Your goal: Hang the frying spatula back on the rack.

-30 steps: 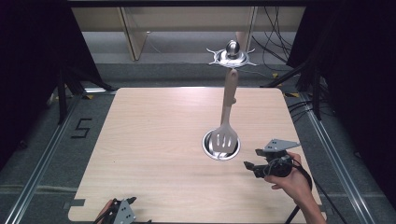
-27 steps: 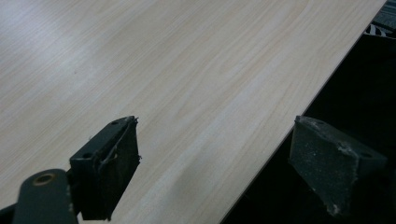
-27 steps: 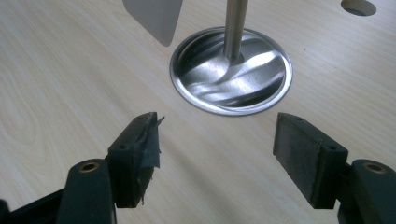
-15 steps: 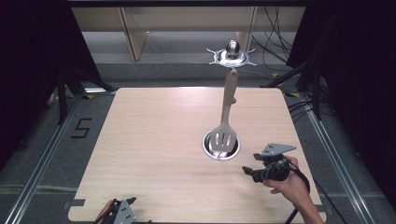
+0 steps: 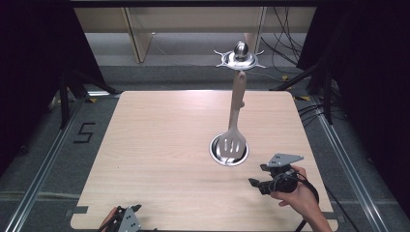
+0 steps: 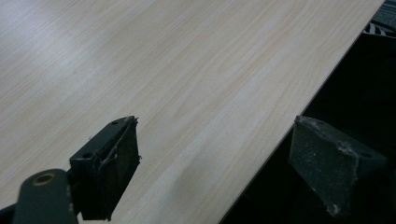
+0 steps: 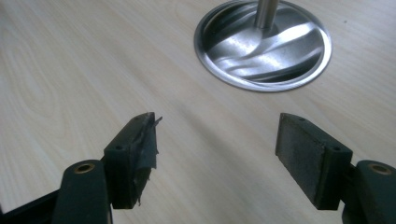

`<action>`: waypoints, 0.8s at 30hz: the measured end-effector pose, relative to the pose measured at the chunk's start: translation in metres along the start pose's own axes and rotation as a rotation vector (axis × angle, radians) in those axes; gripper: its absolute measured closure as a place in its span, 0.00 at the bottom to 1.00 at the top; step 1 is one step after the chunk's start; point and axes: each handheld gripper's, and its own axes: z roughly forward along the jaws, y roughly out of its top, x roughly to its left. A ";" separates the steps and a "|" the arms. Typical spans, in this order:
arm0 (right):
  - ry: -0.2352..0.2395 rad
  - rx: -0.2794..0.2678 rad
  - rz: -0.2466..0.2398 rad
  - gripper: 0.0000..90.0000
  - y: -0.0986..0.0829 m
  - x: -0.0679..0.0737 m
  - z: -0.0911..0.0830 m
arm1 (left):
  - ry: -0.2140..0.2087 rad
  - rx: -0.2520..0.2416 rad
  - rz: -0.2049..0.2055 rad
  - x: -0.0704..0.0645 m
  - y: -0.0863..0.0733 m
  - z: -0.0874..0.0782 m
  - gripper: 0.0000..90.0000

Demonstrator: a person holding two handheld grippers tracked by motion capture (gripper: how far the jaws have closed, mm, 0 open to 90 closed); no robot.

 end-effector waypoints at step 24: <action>0.016 0.008 -0.026 0.31 -0.022 0.014 0.008 | -0.001 0.005 0.004 0.000 0.000 0.000 0.17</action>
